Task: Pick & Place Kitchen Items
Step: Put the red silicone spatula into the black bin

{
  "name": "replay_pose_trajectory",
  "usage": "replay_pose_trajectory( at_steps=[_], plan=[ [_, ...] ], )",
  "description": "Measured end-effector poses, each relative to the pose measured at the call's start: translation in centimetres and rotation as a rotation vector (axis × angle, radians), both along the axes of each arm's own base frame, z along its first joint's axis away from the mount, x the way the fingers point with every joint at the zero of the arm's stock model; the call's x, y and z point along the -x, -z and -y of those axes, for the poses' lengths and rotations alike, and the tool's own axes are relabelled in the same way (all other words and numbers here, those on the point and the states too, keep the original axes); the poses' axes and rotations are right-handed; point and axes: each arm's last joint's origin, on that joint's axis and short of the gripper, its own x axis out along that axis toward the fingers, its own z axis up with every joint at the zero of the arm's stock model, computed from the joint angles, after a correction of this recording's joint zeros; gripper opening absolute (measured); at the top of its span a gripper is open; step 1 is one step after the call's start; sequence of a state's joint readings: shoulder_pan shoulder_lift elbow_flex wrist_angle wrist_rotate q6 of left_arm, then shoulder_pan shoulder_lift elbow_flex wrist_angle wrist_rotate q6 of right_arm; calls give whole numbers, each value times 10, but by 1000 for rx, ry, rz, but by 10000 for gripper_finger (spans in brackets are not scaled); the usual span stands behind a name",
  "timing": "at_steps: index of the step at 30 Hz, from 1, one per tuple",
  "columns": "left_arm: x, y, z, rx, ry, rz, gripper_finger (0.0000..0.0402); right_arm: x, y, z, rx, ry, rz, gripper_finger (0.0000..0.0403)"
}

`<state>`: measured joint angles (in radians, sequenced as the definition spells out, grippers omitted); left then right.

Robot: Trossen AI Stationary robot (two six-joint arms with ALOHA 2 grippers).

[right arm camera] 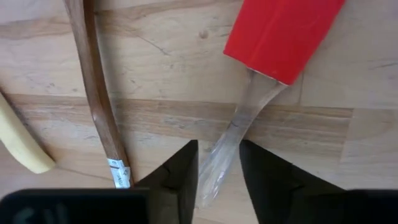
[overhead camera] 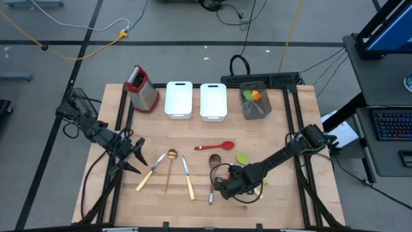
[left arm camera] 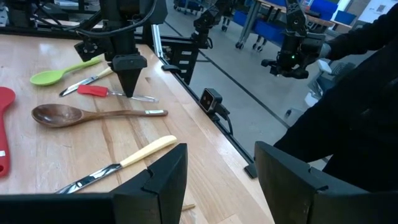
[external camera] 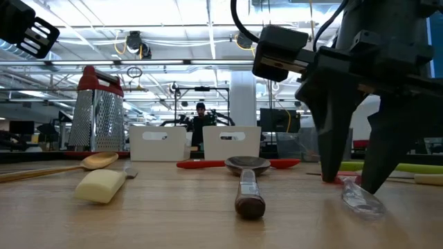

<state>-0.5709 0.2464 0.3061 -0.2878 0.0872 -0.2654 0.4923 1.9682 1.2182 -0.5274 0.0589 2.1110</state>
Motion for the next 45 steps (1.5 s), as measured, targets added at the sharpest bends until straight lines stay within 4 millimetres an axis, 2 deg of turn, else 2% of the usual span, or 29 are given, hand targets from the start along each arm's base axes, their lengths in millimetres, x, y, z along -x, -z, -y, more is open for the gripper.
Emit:
replay_pose_trajectory(
  at_steps=[6, 10, 14, 16, 23, 32, 35, 39, 45],
  plan=[
    [0, 0, 0, 0, 0, 1, 191, 4, -15, 2, -7, 9, 8, 133],
    [0, 0, 0, -2, 1, 1, 191, 19, -33, 10, 60, 53, -42, 120],
    [0, 0, 0, -5, 2, -1, 191, 20, -58, 19, 78, 84, 50, 110],
    [0, 1, 0, -10, 3, 2, 191, 19, -64, 22, 70, 89, 71, 110],
    [0, 1, 0, -10, 3, 1, 191, 15, -64, 32, 73, 89, 72, 114],
    [0, 1, 0, -9, 2, 1, 191, 21, -27, 46, 58, 60, 146, 114],
    [0, 1, 0, -3, 1, -3, 191, 25, -21, 47, 19, 95, 198, 114],
    [0, 1, 0, -4, 1, -4, 191, 32, -24, 50, -14, 142, 239, 114],
    [0, 1, 0, -8, 2, -2, 191, 40, -49, 55, 10, 131, 319, 114]
  ],
)
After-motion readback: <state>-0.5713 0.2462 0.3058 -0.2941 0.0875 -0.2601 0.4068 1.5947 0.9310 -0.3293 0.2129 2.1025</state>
